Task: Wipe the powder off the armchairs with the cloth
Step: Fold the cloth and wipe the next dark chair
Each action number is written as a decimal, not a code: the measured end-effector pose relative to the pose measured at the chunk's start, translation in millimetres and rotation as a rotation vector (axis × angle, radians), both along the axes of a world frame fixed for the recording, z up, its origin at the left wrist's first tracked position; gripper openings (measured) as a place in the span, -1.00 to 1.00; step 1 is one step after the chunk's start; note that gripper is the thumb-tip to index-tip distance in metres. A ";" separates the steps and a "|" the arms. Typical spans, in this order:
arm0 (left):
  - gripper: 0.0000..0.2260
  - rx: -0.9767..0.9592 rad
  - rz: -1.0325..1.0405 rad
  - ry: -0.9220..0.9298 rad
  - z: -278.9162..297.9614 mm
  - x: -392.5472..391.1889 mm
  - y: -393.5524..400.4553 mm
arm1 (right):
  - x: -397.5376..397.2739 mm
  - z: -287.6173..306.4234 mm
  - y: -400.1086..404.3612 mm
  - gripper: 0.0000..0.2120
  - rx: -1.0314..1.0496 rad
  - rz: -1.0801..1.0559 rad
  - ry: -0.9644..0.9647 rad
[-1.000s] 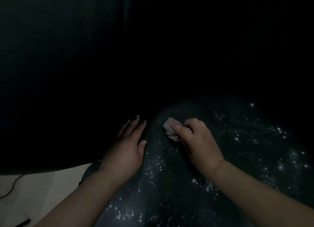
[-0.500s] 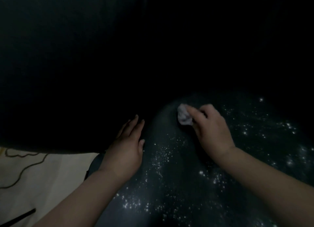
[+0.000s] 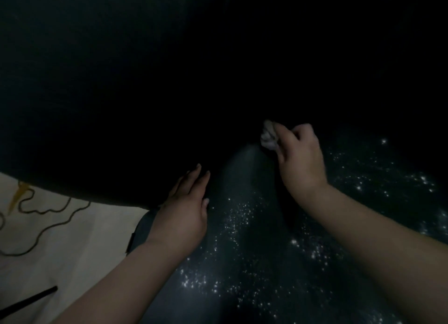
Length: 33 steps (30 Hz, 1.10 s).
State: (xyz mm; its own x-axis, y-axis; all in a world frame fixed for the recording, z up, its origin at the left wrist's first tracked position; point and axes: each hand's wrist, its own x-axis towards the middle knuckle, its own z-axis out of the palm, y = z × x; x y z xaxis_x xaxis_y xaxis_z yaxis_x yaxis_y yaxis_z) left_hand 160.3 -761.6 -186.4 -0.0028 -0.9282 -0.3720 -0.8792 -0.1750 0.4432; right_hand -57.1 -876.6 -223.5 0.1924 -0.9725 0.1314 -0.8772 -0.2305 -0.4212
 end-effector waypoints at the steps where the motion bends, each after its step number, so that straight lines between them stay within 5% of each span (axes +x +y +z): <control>1: -0.50 0.004 0.008 -0.002 -0.5 -0.3 1.3 | 15.8 0.5 -2.2 -0.55 0.028 -0.051 -0.031; 3: -0.50 0.008 0.022 -0.011 -1.3 -0.8 2.9 | 41.3 0.1 17.2 -0.55 0.029 -0.004 -0.053; 8: -0.50 -0.013 0.023 -0.027 -1.3 -4.7 11.2 | -4.3 4.8 100.5 -0.32 0.060 0.490 0.011; 15: -0.52 -0.070 0.104 -0.058 0.1 -0.2 37.8 | 26.5 7.3 37.4 -0.53 0.058 0.012 -0.109; 22: -0.53 -0.091 0.184 -0.091 -3.4 9.5 71.4 | 11.5 5.2 121.8 -0.55 0.027 0.519 0.011; 29: -0.55 -0.085 0.183 -0.076 -13.2 22.4 92.5 | 61.7 -0.8 82.1 -0.59 0.018 -0.024 -0.099; 33: -0.57 -0.108 0.182 -0.073 -18.1 28.3 99.3 | 66.8 -1.1 137.3 -0.59 0.015 0.424 -0.004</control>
